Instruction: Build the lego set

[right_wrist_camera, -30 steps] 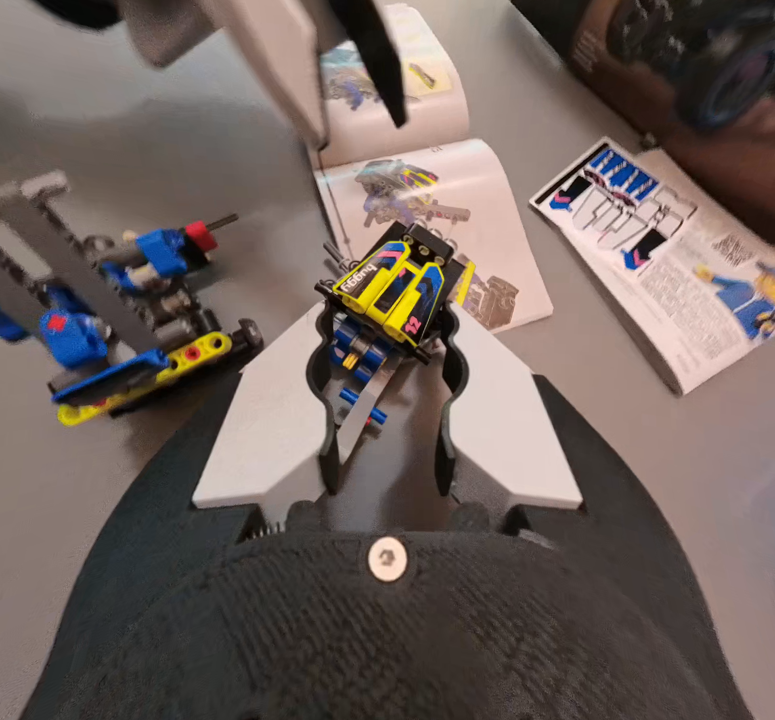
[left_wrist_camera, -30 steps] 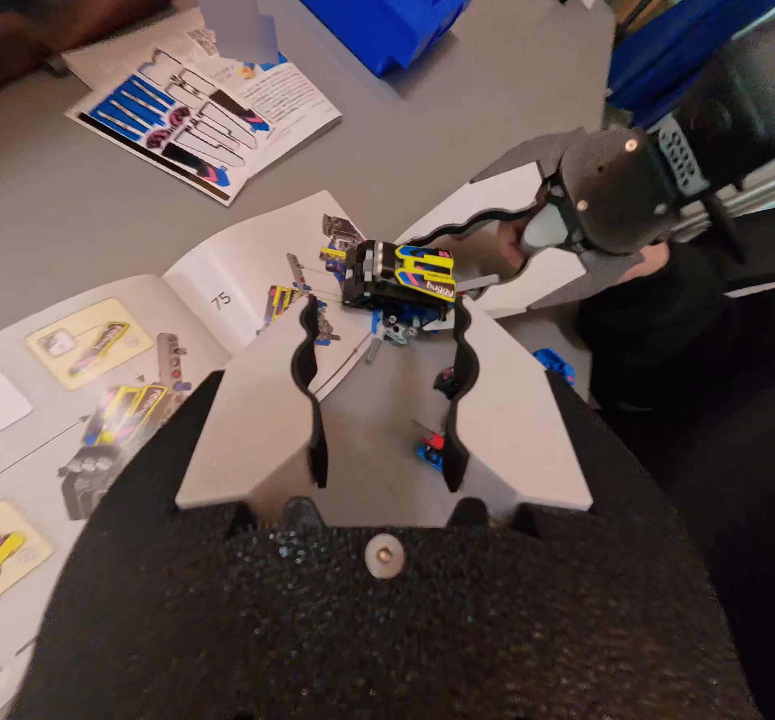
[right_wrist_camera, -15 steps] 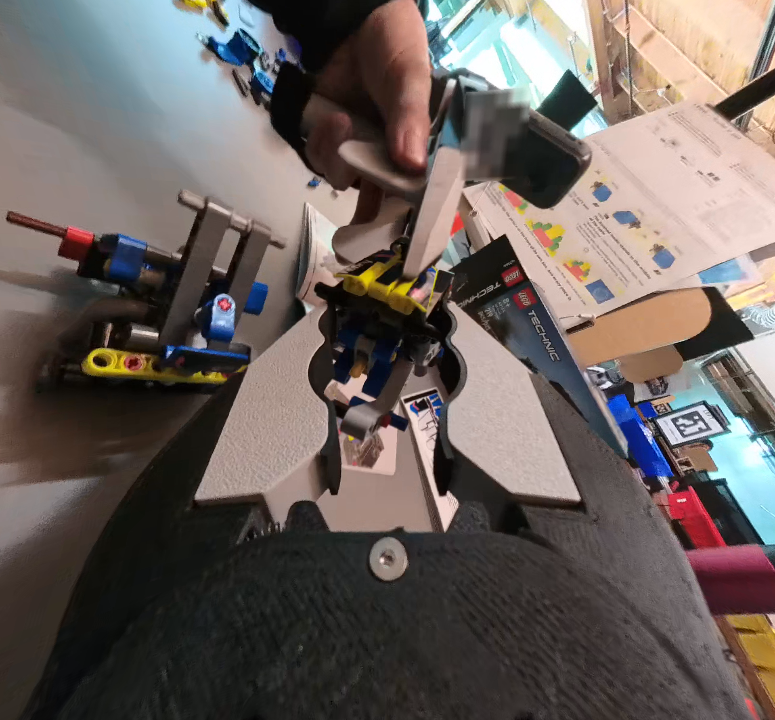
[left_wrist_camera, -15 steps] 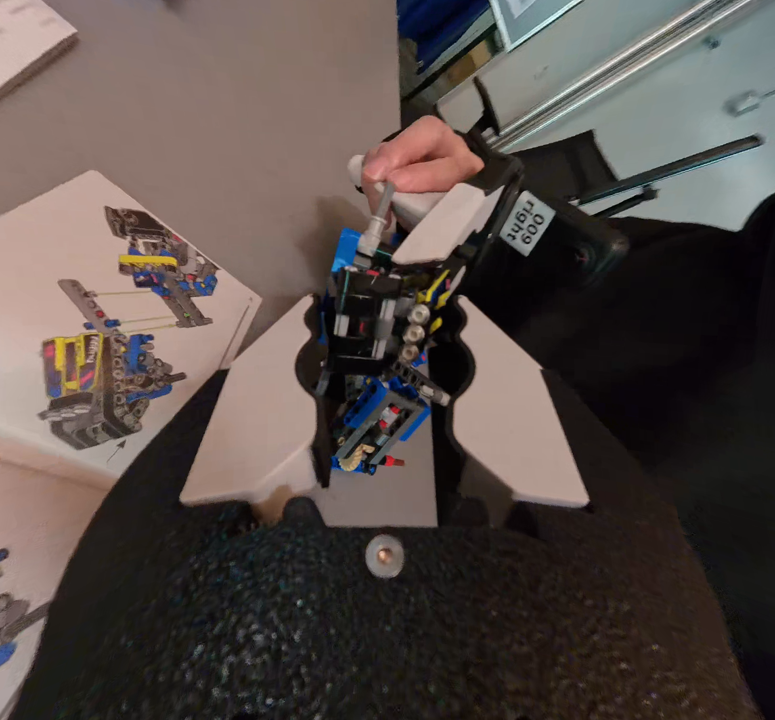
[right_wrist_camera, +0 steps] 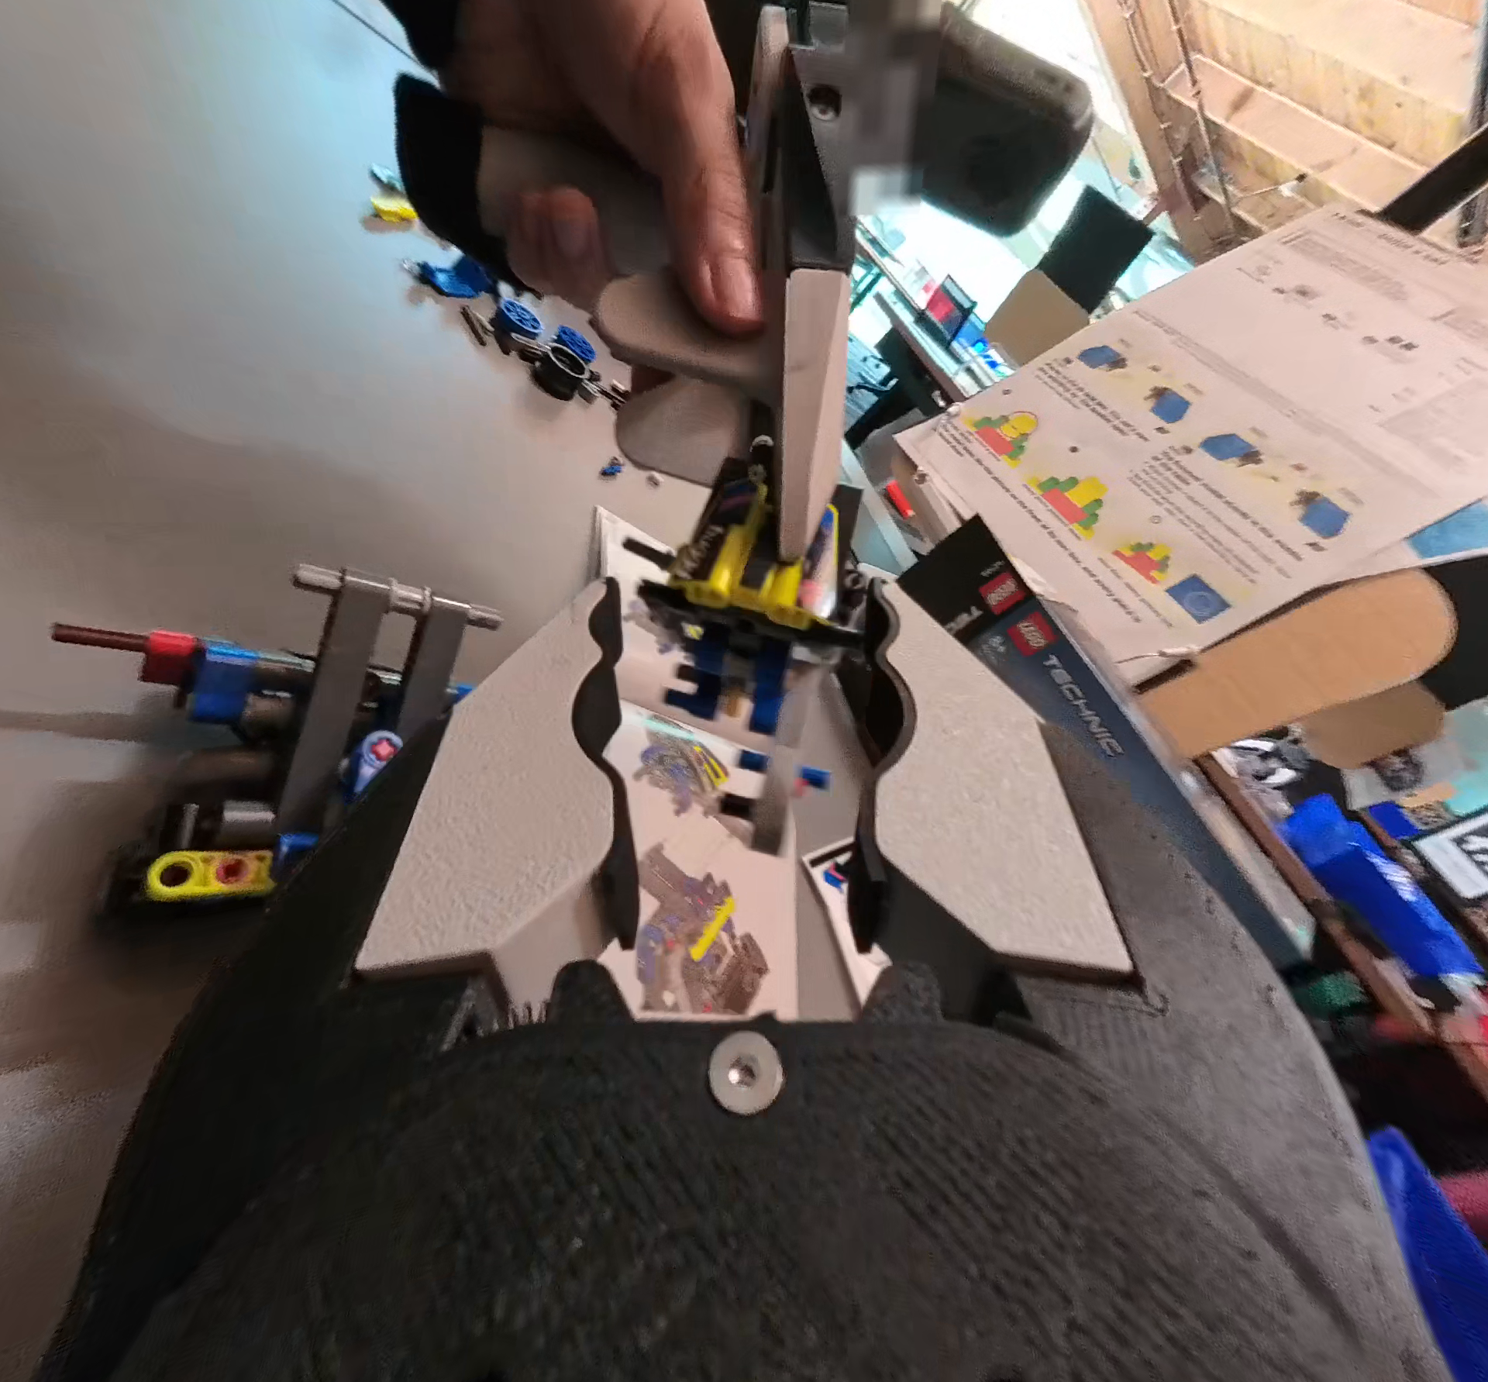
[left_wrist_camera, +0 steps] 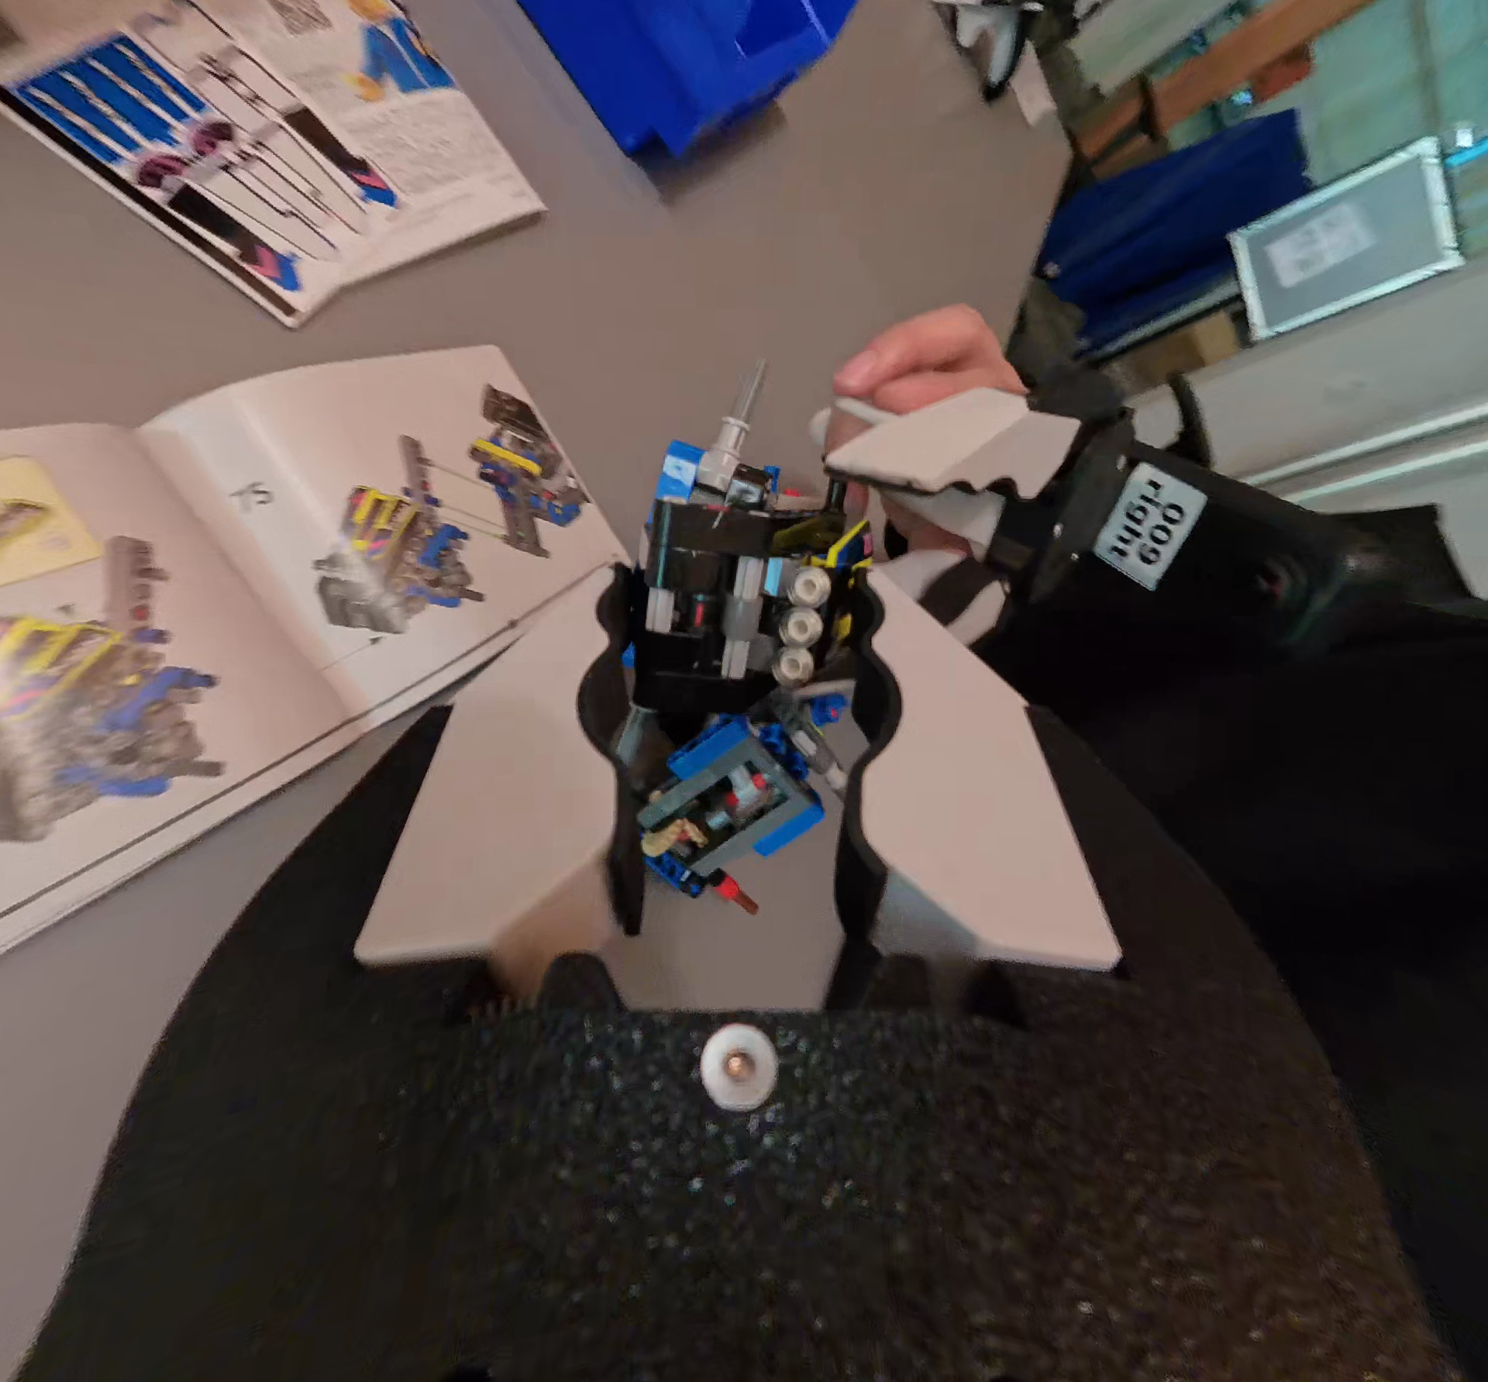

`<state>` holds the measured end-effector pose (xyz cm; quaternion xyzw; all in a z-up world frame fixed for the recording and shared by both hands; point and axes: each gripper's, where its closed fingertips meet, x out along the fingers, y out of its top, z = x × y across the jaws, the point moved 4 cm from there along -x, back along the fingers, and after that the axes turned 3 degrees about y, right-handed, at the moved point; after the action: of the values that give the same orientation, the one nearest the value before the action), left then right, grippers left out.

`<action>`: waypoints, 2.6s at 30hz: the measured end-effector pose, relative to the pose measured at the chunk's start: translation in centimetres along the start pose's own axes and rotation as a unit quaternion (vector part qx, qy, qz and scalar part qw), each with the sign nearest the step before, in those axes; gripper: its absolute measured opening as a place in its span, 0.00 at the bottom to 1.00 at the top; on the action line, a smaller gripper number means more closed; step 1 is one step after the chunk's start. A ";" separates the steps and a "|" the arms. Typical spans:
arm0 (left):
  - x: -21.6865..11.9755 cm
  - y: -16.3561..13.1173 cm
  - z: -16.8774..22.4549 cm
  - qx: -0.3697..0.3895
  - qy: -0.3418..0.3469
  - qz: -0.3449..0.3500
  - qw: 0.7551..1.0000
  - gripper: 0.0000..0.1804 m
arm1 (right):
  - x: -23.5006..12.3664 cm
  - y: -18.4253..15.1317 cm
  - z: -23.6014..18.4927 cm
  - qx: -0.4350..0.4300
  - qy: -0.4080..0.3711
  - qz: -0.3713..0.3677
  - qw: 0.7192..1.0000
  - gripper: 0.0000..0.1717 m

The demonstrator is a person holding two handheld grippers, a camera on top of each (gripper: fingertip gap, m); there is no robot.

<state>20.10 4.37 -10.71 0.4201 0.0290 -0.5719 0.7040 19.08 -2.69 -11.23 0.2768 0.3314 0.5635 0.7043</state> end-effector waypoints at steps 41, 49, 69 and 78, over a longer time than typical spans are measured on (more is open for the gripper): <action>-3.9 -4.8 0.4 -0.143 0.106 -0.041 0.983 0.28 | -2.2 -2.5 -5.3 0.257 0.110 0.025 0.960 0.38; -4.1 -4.1 0.7 -0.059 0.157 -0.053 0.984 0.28 | -0.3 -0.9 -7.6 0.274 0.096 -0.015 0.957 0.13; -10.2 -6.3 3.6 0.157 0.346 -0.022 0.925 0.28 | 3.9 0.9 -9.1 0.261 0.068 -0.047 0.962 0.38; -9.5 -6.7 3.8 0.171 0.406 0.029 0.897 0.27 | 5.7 1.0 -9.6 0.183 0.070 -0.044 0.980 0.20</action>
<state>9.58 9.42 -7.08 0.7301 0.2023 -0.3271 0.5648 11.82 3.28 -17.43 0.3459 0.4893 0.4799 0.6409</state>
